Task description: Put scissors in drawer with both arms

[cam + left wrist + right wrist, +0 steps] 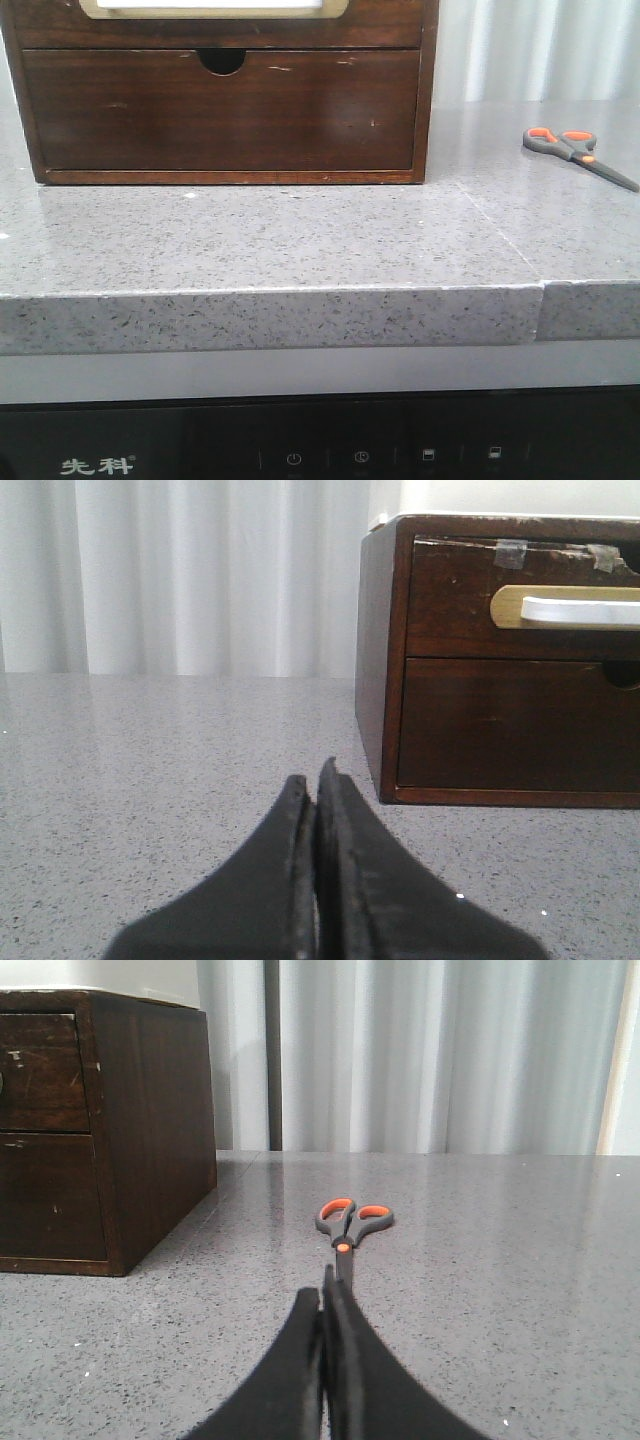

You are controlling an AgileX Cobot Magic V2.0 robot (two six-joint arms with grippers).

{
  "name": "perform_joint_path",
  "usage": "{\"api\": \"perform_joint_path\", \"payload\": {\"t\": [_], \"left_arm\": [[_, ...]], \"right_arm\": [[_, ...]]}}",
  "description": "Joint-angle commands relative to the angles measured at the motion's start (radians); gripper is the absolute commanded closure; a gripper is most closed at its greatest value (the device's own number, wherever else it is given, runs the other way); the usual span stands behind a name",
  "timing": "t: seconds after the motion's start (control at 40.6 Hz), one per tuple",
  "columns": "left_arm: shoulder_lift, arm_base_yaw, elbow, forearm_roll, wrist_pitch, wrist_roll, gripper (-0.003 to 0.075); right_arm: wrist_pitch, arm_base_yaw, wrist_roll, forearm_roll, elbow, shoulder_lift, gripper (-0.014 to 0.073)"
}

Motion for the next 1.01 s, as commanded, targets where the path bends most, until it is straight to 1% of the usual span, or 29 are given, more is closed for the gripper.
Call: {"api": "perform_joint_path", "payload": {"t": [0.0,0.492,0.788,0.985], "left_arm": [[-0.019,0.001,0.025,0.0,-0.08,0.001,0.0741],[-0.019,0.001,0.025,0.0,-0.08,0.001,0.0741],[-0.019,0.001,0.025,0.0,-0.08,0.001,0.0741],[-0.019,0.001,0.025,0.0,-0.08,0.001,0.0741]], "right_arm": [[-0.086,-0.008,0.003,-0.008,0.001,-0.016,0.0659],[-0.086,-0.008,0.003,-0.01,0.001,-0.016,0.0659],[-0.011,-0.008,0.003,-0.022,0.001,-0.016,0.0659],[-0.011,-0.008,0.003,-0.022,0.001,-0.016,0.0659]]}}
